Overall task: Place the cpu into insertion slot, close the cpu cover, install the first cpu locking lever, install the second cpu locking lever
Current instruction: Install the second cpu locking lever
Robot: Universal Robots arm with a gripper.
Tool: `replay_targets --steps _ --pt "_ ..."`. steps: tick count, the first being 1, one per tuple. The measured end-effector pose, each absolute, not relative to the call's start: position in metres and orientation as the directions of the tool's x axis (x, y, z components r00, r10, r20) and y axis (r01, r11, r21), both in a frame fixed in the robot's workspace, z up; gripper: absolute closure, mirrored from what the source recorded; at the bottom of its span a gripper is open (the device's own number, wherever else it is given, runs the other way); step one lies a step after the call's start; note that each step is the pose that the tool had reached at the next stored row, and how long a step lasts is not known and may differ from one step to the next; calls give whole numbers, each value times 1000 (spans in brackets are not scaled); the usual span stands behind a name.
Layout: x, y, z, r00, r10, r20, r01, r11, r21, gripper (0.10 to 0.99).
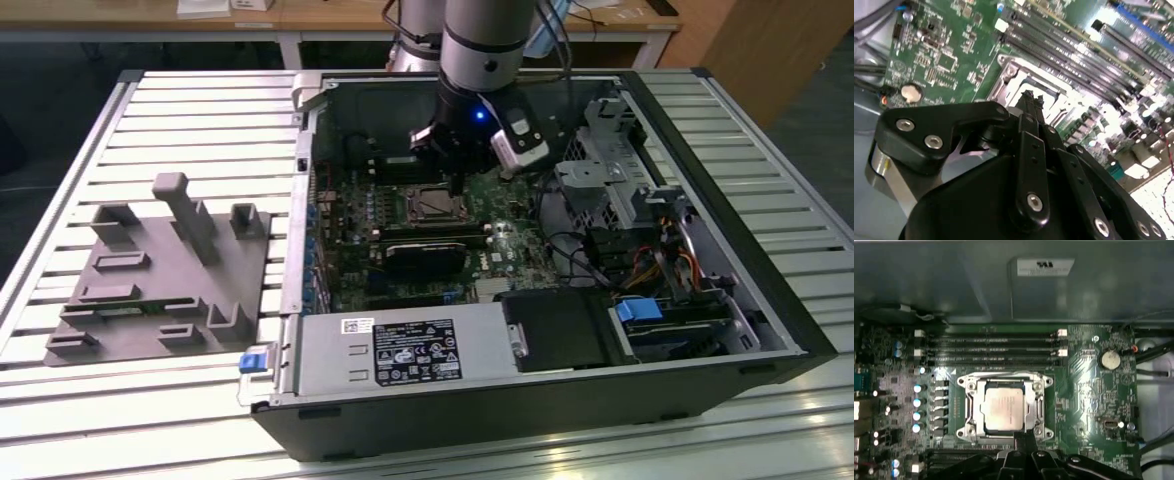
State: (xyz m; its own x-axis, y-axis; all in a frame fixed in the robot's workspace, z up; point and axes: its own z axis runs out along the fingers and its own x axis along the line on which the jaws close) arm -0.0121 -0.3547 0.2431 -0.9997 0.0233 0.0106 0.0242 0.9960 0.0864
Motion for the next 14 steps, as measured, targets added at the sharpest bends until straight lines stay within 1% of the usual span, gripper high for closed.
replay_targets --steps 14 --pt "-17 -365 235 -1000 8 14 9 996 90 980"
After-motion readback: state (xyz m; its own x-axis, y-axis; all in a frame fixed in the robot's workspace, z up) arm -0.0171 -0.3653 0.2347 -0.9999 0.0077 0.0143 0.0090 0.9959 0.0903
